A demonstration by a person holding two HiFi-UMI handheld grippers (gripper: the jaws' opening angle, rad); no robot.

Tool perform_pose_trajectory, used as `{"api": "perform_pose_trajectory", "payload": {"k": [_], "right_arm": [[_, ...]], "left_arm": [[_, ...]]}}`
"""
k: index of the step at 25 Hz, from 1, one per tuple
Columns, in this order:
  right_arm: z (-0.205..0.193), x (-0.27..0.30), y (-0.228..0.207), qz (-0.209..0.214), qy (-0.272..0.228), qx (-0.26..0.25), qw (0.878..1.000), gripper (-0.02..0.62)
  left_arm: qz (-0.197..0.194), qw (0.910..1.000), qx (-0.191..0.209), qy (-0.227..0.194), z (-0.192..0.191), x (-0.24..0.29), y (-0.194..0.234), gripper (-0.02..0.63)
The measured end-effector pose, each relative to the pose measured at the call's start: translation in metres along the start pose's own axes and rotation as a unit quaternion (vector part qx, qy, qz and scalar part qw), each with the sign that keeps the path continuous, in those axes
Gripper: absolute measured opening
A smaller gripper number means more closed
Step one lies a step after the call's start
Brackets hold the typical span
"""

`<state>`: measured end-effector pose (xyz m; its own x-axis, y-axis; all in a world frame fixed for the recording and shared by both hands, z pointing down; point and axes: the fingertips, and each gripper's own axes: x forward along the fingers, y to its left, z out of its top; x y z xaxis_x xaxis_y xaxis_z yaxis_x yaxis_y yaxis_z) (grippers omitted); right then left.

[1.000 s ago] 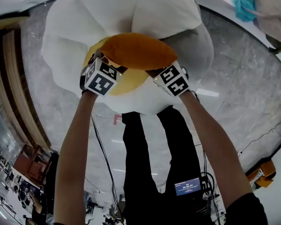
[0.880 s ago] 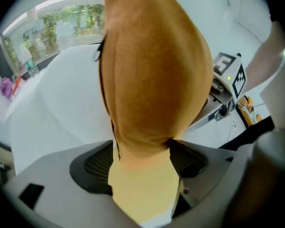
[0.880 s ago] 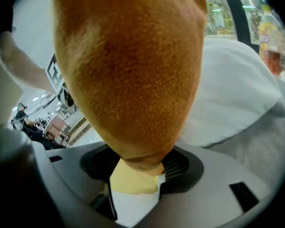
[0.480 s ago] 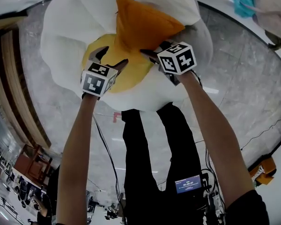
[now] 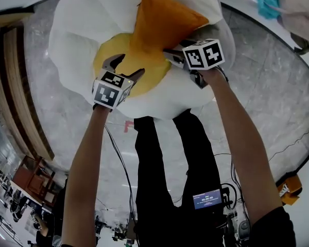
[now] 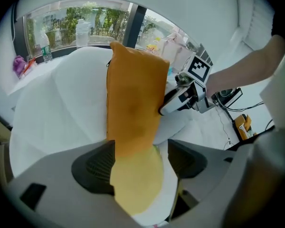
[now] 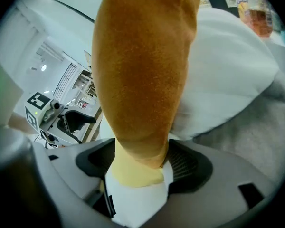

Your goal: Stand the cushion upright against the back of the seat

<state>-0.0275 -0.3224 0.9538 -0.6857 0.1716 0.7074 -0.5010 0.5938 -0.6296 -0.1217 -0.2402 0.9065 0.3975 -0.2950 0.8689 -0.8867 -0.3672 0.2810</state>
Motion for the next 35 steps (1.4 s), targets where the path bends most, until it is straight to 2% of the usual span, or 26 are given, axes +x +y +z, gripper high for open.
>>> {"api": "perform_pose_trajectory", "payload": {"k": [6, 14, 20, 23, 25, 30, 33, 35], "right_arm": [[-0.016, -0.021, 0.015, -0.006, 0.015, -0.007, 1.0, 0.352], [-0.029, -0.067, 0.074, -0.001, 0.022, -0.034, 0.999, 0.351], [-0.037, -0.107, 0.131, -0.003, 0.018, -0.044, 0.999, 0.351], [-0.037, -0.127, 0.156, -0.008, 0.018, -0.06, 0.998, 0.351], [-0.037, -0.142, 0.178, -0.007, 0.011, -0.064, 0.998, 0.351], [-0.029, -0.186, 0.241, -0.013, -0.008, -0.091, 0.996, 0.351], [-0.024, -0.207, 0.281, -0.013, -0.02, -0.111, 0.994, 0.35], [-0.022, -0.219, 0.306, -0.014, -0.027, -0.123, 0.992, 0.35]], "left_arm": [[0.0, 0.9999, -0.006, -0.011, -0.005, -0.02, -0.013, 0.354], [-0.001, 0.9989, -0.03, -0.037, -0.011, -0.077, -0.046, 0.314], [0.008, 0.9969, -0.045, -0.064, -0.012, -0.138, -0.068, 0.248], [0.016, 0.996, -0.04, -0.078, -0.009, -0.167, -0.073, 0.181], [0.014, 0.9949, -0.045, -0.089, -0.009, -0.187, -0.079, 0.159], [-0.003, 0.9901, -0.062, -0.126, -0.002, -0.246, -0.104, 0.115], [-0.028, 0.9822, -0.095, -0.16, 0.002, -0.282, -0.122, 0.073], [-0.039, 0.9785, -0.102, -0.175, 0.001, -0.303, -0.134, 0.063]]}}
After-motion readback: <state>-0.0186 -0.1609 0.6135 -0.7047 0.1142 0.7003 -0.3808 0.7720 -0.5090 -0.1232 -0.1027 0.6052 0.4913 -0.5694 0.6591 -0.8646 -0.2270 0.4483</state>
